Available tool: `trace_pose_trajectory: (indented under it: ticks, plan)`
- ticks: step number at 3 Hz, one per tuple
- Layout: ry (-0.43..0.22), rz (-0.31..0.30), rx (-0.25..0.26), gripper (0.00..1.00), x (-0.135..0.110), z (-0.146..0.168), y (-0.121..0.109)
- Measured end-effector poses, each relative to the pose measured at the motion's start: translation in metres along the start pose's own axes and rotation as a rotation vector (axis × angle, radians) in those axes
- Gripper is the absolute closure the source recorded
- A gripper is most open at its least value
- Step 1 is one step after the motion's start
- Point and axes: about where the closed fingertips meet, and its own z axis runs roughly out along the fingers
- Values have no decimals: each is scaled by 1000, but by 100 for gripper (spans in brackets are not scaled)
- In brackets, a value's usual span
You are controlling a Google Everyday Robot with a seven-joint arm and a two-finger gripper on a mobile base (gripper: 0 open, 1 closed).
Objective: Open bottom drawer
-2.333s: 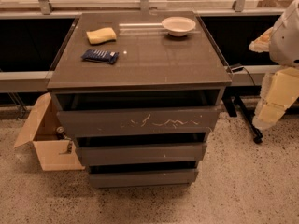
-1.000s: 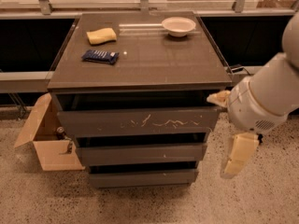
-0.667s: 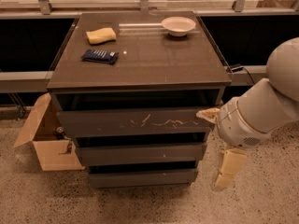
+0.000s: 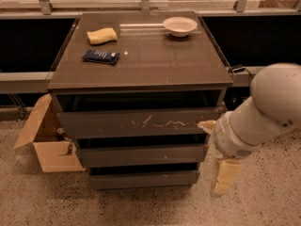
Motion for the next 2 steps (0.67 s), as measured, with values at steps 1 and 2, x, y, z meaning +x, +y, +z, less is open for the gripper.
trace_pose_trajectory:
  ticks: [1, 2]
  plan:
    - [41, -32, 0, 0, 42, 87, -10]
    - [14, -60, -12, 0, 64, 143, -18]
